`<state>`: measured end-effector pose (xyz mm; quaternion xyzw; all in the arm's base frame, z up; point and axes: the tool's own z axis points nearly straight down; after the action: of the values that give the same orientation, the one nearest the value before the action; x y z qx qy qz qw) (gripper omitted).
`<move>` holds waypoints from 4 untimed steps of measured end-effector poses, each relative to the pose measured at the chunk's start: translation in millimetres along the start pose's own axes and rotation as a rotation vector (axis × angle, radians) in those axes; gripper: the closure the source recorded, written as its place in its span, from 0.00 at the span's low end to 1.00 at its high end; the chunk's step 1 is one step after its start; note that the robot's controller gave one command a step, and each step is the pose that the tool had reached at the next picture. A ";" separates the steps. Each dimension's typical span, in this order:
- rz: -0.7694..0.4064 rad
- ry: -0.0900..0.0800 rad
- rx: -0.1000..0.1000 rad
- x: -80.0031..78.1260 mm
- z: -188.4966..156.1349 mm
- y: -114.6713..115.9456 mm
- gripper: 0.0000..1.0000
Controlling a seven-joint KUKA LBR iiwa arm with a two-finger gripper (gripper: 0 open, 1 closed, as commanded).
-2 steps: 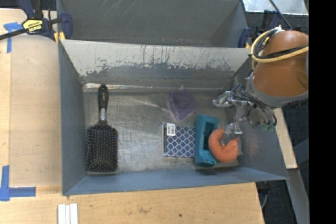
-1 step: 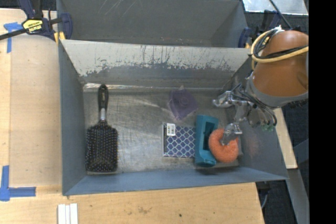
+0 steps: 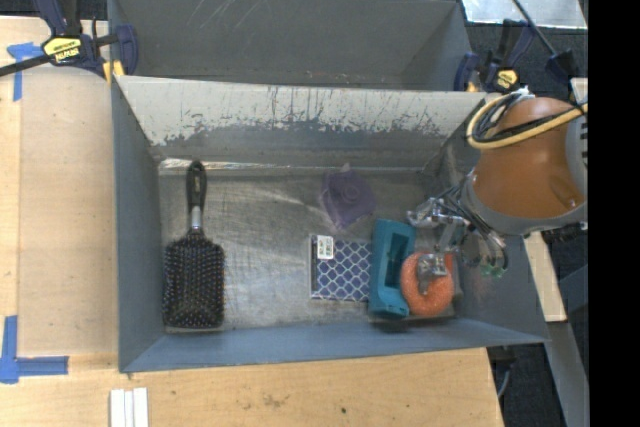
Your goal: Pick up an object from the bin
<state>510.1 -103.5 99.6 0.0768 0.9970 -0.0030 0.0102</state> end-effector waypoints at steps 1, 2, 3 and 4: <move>0.000 0.000 0.000 0.0 0.1 0.0 1.00; 0.001 -0.001 0.001 -0.7 -1.6 0.5 1.00; 0.001 -0.001 0.001 -0.7 -1.6 0.5 1.00; 0.001 -0.001 0.001 -0.7 -1.6 0.6 1.00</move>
Offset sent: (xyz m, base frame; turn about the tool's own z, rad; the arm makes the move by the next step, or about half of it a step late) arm 0.0603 0.0013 0.0992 0.0673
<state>510.9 -103.1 101.3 0.0773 0.9969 -0.0035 0.0105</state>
